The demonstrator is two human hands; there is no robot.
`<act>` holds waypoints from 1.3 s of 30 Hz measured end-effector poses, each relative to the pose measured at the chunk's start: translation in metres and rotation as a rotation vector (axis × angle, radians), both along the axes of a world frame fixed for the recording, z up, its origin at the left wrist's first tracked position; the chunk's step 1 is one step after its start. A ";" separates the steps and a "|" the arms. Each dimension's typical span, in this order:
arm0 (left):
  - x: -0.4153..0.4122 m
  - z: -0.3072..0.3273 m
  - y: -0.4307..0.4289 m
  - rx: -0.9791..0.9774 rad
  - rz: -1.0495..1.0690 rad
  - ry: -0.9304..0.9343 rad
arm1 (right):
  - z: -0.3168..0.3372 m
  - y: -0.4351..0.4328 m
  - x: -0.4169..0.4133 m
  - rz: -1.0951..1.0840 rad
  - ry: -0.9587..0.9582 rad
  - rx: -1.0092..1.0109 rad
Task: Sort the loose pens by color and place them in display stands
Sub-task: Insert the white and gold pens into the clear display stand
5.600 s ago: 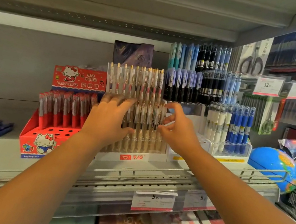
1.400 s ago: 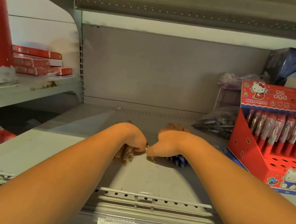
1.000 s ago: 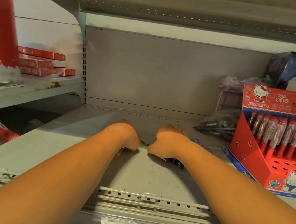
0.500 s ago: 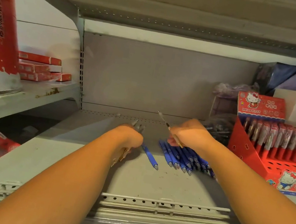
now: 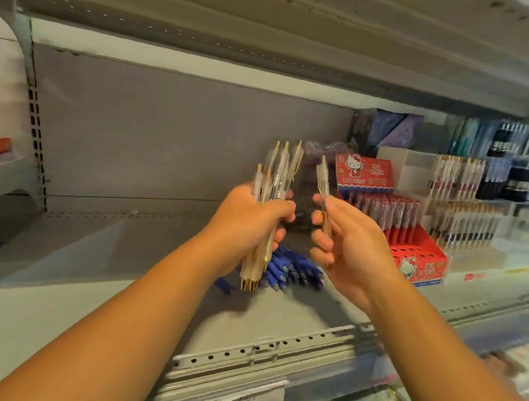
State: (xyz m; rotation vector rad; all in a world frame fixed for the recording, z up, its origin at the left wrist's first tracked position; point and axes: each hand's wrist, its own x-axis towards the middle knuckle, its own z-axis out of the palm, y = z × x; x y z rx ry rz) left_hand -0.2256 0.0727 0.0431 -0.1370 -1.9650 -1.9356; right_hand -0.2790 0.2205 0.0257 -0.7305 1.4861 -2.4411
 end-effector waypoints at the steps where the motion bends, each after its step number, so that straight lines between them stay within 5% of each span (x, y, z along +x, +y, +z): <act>1: 0.002 0.001 0.009 0.011 -0.058 0.027 | 0.000 0.009 0.003 -0.014 -0.005 -0.034; 6: -0.001 -0.004 0.058 0.138 -0.299 0.098 | -0.002 0.072 0.018 -0.028 -0.007 -0.178; 17: -0.038 -0.011 0.215 0.216 -0.472 0.223 | -0.003 0.231 0.010 -0.082 0.041 -0.277; 28: -0.095 -0.017 0.333 0.221 -0.265 0.208 | -0.009 0.345 -0.068 -0.145 0.011 -0.203; 39: -0.176 -0.012 0.325 0.107 -0.066 0.284 | -0.008 0.342 -0.173 0.021 0.033 -0.148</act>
